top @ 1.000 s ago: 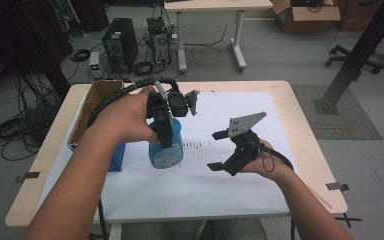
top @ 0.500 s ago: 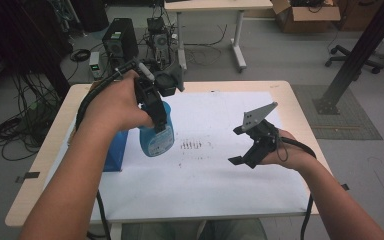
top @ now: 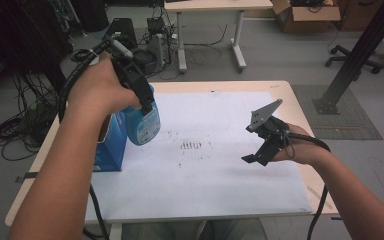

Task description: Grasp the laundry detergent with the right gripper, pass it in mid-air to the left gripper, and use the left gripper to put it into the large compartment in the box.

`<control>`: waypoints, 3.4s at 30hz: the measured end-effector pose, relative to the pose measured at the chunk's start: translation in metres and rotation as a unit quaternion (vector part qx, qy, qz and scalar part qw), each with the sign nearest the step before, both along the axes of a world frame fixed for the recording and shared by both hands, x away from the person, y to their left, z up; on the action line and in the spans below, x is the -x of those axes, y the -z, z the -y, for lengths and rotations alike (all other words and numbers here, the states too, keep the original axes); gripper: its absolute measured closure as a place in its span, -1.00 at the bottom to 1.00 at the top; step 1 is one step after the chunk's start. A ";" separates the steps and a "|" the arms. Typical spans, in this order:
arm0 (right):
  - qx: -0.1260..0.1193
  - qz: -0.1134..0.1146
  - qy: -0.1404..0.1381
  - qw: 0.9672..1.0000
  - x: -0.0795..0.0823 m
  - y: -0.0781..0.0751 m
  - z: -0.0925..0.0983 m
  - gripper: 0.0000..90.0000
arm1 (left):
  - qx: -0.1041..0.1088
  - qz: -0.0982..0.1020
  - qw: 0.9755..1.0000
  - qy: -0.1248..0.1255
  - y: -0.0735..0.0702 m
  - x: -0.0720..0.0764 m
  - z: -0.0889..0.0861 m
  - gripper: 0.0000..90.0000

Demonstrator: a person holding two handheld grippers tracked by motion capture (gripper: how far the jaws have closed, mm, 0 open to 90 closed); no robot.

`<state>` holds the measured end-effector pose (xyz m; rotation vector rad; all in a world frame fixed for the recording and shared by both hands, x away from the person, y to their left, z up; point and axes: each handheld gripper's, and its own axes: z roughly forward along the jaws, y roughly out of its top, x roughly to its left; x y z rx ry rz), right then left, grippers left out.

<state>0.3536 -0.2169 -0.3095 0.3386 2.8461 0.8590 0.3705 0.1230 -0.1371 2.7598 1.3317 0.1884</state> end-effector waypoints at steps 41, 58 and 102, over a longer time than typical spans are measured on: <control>0.038 -0.006 -0.006 0.999 -0.003 -0.002 -0.003 -0.98 | 0.027 0.003 0.938 -0.346 -0.060 -0.023 -0.129 -0.13; 0.052 -0.013 -0.003 0.999 -0.003 -0.002 -0.005 -0.98 | 0.031 -0.002 0.941 -0.336 -0.023 -0.039 -0.146 -0.13; 0.049 -0.021 -0.005 0.999 0.001 0.005 -0.005 -0.98 | 0.029 -0.052 0.941 -0.334 0.099 -0.057 -0.152 -0.13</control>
